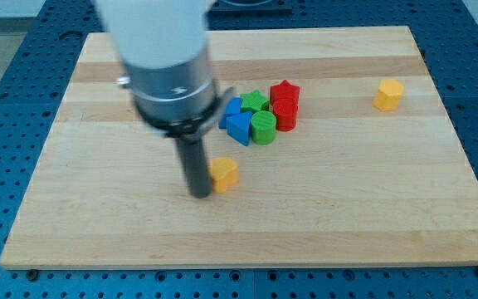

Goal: Slide yellow heart to the right side of the board

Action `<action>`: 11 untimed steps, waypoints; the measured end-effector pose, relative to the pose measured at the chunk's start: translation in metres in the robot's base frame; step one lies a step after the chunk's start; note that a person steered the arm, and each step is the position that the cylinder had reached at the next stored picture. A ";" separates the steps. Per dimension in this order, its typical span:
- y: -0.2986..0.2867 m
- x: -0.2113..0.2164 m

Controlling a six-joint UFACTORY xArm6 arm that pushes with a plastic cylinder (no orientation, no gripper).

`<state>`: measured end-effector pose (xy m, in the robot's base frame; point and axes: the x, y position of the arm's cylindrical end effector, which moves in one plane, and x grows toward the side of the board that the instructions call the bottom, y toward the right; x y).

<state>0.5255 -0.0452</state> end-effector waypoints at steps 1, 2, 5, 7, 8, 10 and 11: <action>0.084 -0.009; 0.109 -0.011; 0.082 0.041; 0.012 0.058; 0.012 0.058; -0.014 0.051; -0.037 0.020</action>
<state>0.5452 -0.0827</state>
